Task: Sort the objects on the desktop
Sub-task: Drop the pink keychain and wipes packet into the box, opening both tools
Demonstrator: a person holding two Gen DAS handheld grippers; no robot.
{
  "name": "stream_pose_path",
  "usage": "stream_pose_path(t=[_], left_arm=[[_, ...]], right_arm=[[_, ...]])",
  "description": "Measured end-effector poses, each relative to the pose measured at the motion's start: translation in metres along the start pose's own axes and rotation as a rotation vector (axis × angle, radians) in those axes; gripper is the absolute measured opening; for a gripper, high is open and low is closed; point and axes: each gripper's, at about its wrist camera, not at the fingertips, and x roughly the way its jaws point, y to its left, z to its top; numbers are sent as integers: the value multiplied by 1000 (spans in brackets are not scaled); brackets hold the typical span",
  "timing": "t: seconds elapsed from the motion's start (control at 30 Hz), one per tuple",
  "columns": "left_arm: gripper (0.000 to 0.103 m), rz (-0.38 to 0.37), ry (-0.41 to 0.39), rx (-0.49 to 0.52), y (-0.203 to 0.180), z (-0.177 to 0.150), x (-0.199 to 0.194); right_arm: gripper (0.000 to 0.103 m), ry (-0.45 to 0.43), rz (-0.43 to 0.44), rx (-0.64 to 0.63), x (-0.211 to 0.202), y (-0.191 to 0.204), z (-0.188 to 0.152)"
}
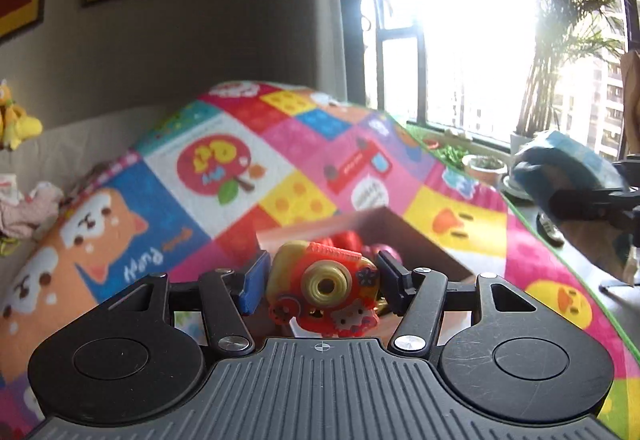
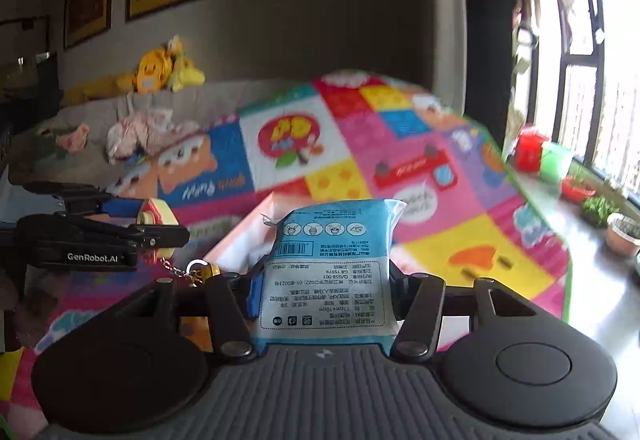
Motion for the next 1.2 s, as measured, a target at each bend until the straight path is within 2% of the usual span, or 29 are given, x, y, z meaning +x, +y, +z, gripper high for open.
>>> stream_pose_path(t=[0.13,0.17,0.23,0.33,0.37,0.5,0.6,0.7,0.8,1.0,1.1,1.2], left_arm=[[65,23,-23,17,-1,35,41],[68,25,-10,2,2,40,50],[82,6,11,-63,12,40,57],[92,-7,16,-109,23,19,48],[92,0,29,-106,26,7,43],[95,52,132,-74,24,-44,34],[98,87,218,-83,23,-74,35],[101,105,307,-109,23,-94,38],[101,88,351,-106,20,-105,38],[102,63,339,-123,22,-106,32],[102,51,328,-125,22,-104,30],[103,44,322,-130,22,-104,30]], right_arm=[[54,-47,-35,30,4,-14,25],[54,-46,-43,30,8,-16,28],[54,-39,-59,30,16,-18,32],[54,-24,-55,43,26,-22,33],[54,-17,-48,52,31,-22,34],[54,29,24,99,55,-15,41],[54,124,115,151,95,0,48],[54,262,176,220,156,19,48],[54,321,132,175,209,45,39],[54,432,64,108,284,69,14],[54,481,35,111,298,57,2],[54,462,-67,48,294,44,-2]])
